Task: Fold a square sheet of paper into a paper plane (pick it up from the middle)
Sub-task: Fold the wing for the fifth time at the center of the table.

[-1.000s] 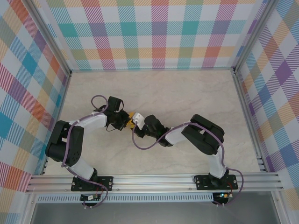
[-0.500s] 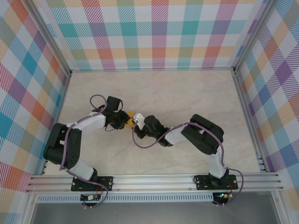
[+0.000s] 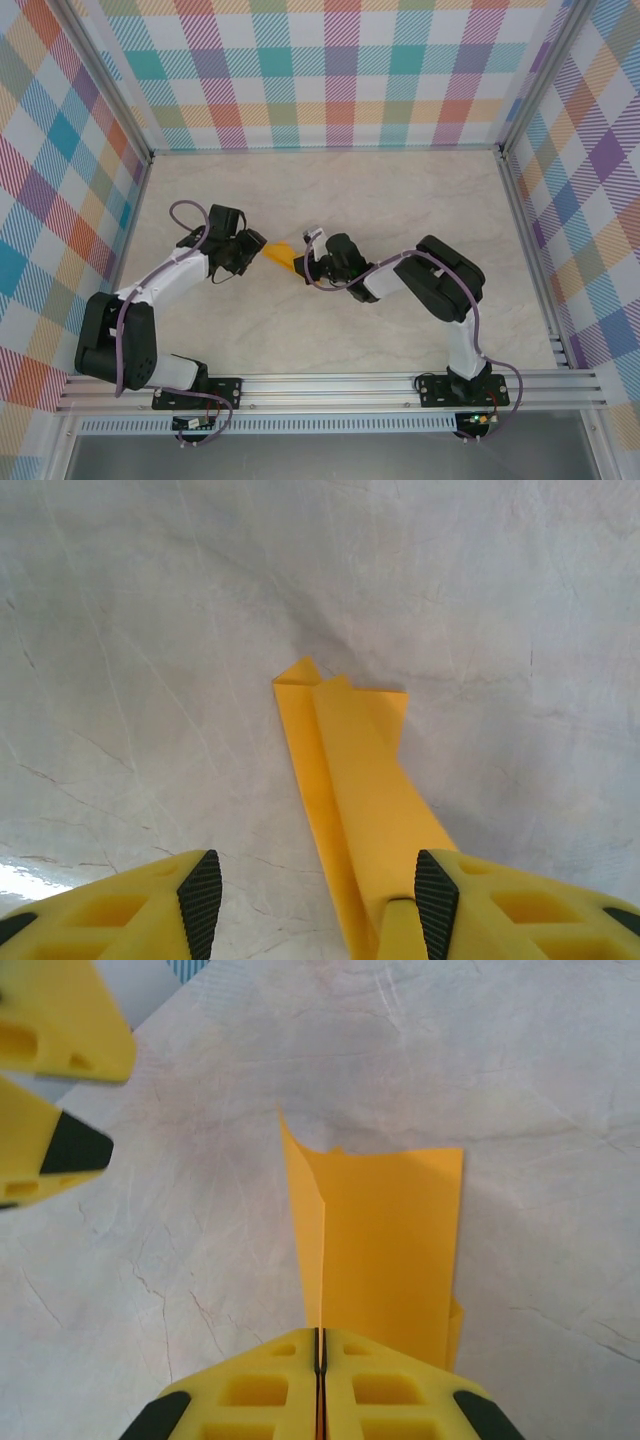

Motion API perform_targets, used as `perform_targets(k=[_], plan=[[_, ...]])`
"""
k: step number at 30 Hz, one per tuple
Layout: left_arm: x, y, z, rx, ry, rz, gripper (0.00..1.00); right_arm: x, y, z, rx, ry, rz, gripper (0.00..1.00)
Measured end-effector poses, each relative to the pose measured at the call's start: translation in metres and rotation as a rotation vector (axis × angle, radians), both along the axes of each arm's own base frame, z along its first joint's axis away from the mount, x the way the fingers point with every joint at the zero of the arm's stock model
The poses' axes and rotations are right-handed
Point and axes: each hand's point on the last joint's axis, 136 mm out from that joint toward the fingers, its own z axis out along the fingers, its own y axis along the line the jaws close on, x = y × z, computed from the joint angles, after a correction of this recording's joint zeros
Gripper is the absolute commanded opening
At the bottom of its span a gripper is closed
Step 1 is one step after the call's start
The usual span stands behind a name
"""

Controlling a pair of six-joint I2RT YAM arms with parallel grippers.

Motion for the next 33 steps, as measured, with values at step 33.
perform_targets(k=[33], plan=[[-0.002, -0.036, -0.025, -0.159, -0.156, -0.196, 0.27, -0.005, -0.008, -0.025, 0.116, 0.393, -0.083, 0.03]])
